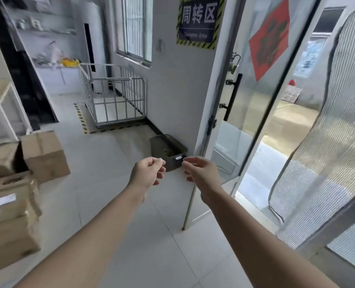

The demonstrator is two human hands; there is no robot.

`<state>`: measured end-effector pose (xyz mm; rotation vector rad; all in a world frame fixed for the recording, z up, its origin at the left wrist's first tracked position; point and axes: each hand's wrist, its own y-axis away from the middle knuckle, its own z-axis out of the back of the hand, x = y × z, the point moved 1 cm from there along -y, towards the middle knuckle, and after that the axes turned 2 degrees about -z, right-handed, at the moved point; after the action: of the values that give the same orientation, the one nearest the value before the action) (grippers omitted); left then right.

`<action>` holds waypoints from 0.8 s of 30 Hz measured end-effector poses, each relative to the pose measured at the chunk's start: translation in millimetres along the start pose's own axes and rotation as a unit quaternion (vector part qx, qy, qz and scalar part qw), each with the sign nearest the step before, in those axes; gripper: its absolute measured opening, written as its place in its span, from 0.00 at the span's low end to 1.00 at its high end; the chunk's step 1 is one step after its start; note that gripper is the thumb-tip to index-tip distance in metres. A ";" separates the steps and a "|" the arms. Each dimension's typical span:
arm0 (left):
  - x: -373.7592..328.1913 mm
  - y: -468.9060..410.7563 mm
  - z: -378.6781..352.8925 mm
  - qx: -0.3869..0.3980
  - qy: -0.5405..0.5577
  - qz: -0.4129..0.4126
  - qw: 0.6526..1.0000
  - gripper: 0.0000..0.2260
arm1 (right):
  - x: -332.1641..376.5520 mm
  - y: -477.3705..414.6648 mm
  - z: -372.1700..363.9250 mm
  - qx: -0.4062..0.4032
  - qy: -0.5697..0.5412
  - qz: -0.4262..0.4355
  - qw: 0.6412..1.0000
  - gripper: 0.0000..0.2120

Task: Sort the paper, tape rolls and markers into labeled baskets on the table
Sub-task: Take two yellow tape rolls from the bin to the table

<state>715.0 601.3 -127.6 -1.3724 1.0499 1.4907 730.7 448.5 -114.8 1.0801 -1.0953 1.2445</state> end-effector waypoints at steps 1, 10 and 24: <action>1.0 -11.5 3.4 -0.008 0.002 0.001 1.000 0.10 | -0.2 -11.3 -6.7 0.007 0.003 -0.001 1.000 0.03; 11.0 -141.0 38.8 -0.035 0.006 0.010 0.999 0.10 | -1.0 -129.1 -84.1 0.023 0.025 -0.011 0.999 0.06; 1.3 -353.2 91.1 -0.026 -0.013 0.026 0.999 0.09 | 21.6 -303.6 -195.3 0.007 0.008 -0.044 0.999 0.04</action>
<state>1023.8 795.1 -138.7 -1.3677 1.0455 1.5790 1040.1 635.2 -128.4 1.1166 -1.0173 1.1906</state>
